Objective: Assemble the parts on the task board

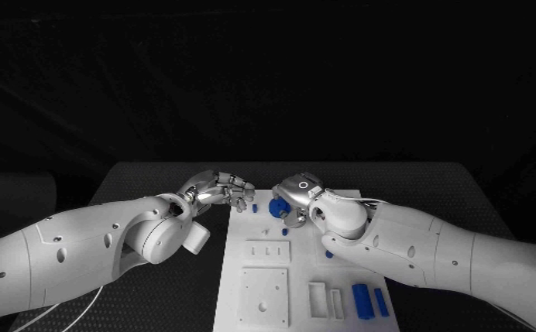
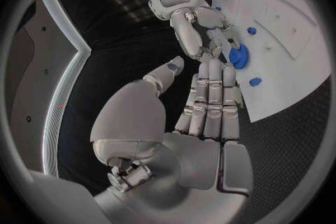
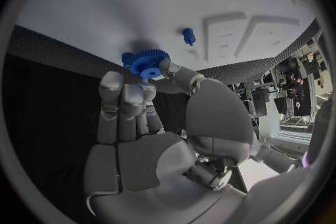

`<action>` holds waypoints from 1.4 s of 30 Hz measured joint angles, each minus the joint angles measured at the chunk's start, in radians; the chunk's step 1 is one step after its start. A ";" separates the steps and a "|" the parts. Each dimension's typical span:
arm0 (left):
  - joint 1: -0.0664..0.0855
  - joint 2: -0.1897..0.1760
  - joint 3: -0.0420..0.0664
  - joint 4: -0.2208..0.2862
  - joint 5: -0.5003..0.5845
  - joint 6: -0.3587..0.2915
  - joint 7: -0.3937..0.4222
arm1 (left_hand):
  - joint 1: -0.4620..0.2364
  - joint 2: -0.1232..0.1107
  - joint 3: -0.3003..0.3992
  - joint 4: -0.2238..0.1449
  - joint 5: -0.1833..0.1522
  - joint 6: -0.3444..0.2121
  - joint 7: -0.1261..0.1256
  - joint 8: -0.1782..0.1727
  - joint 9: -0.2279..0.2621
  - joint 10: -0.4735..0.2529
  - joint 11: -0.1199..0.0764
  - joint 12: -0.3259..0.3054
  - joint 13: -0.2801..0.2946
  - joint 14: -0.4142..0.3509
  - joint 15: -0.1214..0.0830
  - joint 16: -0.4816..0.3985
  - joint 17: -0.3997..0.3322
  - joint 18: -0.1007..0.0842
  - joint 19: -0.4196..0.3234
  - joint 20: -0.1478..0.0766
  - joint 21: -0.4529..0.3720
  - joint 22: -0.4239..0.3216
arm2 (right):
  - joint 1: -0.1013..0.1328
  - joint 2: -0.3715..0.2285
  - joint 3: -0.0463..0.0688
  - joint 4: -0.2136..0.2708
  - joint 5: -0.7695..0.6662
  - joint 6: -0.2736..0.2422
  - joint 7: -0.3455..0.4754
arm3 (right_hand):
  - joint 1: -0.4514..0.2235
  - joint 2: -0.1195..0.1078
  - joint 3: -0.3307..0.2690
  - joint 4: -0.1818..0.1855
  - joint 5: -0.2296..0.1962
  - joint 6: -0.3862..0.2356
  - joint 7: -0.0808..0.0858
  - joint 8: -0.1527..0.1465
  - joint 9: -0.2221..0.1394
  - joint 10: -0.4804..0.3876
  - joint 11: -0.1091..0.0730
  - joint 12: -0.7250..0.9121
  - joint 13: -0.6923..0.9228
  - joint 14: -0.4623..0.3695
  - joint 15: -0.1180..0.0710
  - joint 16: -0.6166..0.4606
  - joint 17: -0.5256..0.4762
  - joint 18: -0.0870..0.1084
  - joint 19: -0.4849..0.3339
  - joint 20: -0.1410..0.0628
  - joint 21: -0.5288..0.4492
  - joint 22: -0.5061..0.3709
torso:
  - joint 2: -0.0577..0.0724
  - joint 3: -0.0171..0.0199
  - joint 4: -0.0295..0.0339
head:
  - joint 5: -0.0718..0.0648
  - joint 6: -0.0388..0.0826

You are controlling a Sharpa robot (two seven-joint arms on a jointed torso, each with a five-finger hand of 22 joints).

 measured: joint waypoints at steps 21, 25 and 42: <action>0.000 -0.004 0.000 0.001 0.000 0.000 -0.001 | 0.000 0.000 0.000 0.000 0.000 0.000 0.000 0.000 0.000 0.000 0.000 0.000 0.001 0.000 0.000 0.000 0.001 0.009 0.000 0.000 0.000 0.000 | -0.002 -0.015 -0.008 0.012 0.007 -0.001 -0.001 | -0.006 -0.012 -0.024 -0.018 0.000 0.000 0.000 -0.013 -0.001 0.000 0.003 -0.006 0.001 0.004 0.004 -0.008 0.005 0.000 -0.002 -0.002 0.000 0.000 | 0.000 0.0015 -0.0018 | 0.000 -0.003; 0.000 -0.004 0.000 0.001 0.000 0.000 -0.001 | 0.000 0.000 0.000 0.000 0.000 0.000 0.000 0.000 0.000 0.000 0.000 0.000 0.001 0.000 0.000 0.000 0.001 0.009 0.000 0.000 0.000 0.000 | -0.004 -0.019 -0.008 0.010 0.007 -0.001 -0.005 | -0.006 -0.012 -0.024 -0.018 0.000 0.000 0.000 -0.009 -0.005 -0.004 0.007 -0.006 0.001 0.004 0.004 -0.009 0.005 0.000 -0.002 -0.002 0.000 0.000 | 0.000 0.0018 -0.0013 | 0.000 -0.004; 0.000 -0.004 0.000 0.001 -0.001 0.000 -0.001 | 0.000 0.000 0.000 0.000 0.000 0.000 0.000 0.000 0.001 0.000 0.000 0.000 0.002 0.000 0.000 0.000 0.002 0.008 0.000 0.000 0.000 -0.001 | -0.006 -0.018 -0.008 0.007 0.024 -0.006 -0.009 | -0.011 -0.016 -0.066 -0.055 0.000 -0.028 0.028 -0.074 -0.029 -0.004 0.015 -0.007 0.005 0.003 0.022 -0.015 0.014 -0.001 -0.004 0.000 0.000 0.000 | 0.000 0.0007 0.0002 | -0.003 -0.002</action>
